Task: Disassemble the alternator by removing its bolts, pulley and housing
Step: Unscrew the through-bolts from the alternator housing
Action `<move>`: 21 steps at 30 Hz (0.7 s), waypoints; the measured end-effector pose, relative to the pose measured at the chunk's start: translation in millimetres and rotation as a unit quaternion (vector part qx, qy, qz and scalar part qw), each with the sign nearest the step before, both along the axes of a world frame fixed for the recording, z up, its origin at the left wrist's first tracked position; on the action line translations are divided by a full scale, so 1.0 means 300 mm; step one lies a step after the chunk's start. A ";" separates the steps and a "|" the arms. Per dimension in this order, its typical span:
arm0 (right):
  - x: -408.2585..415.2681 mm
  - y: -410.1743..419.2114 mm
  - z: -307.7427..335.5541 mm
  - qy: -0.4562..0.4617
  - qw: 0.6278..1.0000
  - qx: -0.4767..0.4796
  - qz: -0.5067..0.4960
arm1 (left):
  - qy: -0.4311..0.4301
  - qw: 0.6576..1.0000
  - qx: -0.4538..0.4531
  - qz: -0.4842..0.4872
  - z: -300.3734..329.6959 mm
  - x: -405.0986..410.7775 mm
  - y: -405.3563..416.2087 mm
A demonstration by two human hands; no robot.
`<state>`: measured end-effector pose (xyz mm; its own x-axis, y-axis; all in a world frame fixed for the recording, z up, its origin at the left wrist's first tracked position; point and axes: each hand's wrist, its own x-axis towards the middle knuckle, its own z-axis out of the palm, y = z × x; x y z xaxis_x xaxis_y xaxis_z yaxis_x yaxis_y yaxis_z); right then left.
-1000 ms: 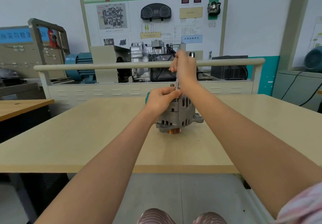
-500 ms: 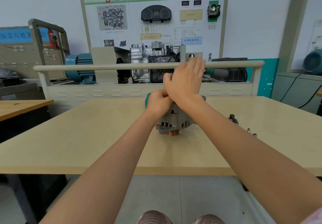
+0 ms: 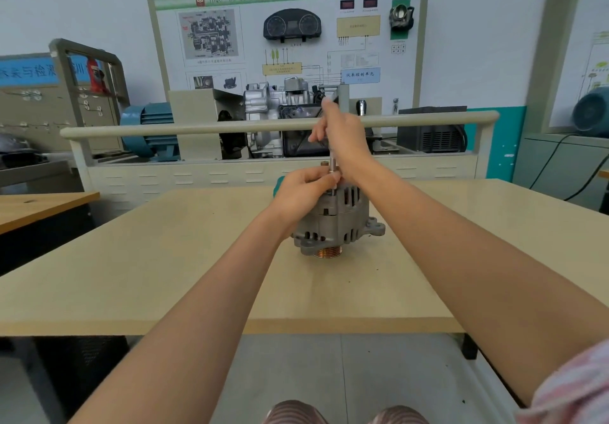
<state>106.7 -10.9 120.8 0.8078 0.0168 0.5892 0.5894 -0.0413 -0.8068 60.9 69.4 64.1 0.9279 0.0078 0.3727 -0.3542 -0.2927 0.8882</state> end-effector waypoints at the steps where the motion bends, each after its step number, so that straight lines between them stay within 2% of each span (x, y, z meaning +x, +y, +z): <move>1: 0.007 -0.003 0.008 0.039 0.995 0.050 0.072 | 0.002 1.000 -0.001 0.000 0.001 0.001 0.002; 3: 0.019 -0.009 0.018 0.086 0.972 0.123 0.183 | 0.003 1.000 -0.009 0.002 0.001 0.001 0.005; 5: 0.020 -0.006 0.023 0.096 0.962 0.146 0.211 | 0.000 1.000 -0.019 0.009 -0.004 0.005 0.007; 7: 0.011 0.004 0.019 0.096 0.966 0.162 0.179 | -0.009 0.999 -0.033 0.011 -0.010 0.009 0.005; 9: 0.001 0.010 0.004 0.048 0.984 0.145 0.090 | -0.017 0.999 -0.038 0.015 -0.014 0.013 0.002; 11: -0.019 0.018 -0.021 -0.060 0.997 0.039 -0.039 | -0.022 0.999 -0.031 0.024 -0.017 0.017 0.003; 12: -0.030 0.019 -0.036 -0.127 0.983 -0.052 -0.123 | -0.024 0.999 -0.027 0.031 -0.017 0.017 0.003; 13: -0.038 0.019 -0.051 -0.186 0.945 -0.154 -0.221 | -0.025 0.999 -0.023 0.042 -0.018 0.018 0.002; 14: -0.045 0.018 -0.060 -0.219 0.891 -0.247 -0.311 | -0.022 0.998 -0.023 0.056 -0.018 0.020 0.001; 15: -0.050 0.016 -0.062 -0.225 0.844 -0.313 -0.372 | -0.020 0.997 -0.020 0.069 -0.017 0.022 0.001; 16: -0.052 0.014 -0.057 -0.217 0.818 -0.353 -0.400 | -0.019 0.997 -0.018 0.077 -0.016 0.022 -0.001; 17: -0.050 0.013 -0.051 -0.209 0.808 -0.375 -0.404 | -0.018 0.996 -0.015 0.082 -0.015 0.023 -0.003; 19: -0.045 0.014 -0.042 -0.214 0.828 -0.362 -0.372 | -0.014 0.997 -0.008 0.077 -0.009 0.016 -0.005; 21: -0.039 0.018 -0.034 -0.221 0.879 -0.298 -0.299 | -0.009 0.998 -0.002 0.054 -0.002 0.006 -0.005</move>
<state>94.9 -5.6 110.6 0.4713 0.0801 0.8783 0.5696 -0.7880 -0.2338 62.7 67.8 63.4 0.9143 0.1093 0.3900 -0.3374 -0.3273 0.8826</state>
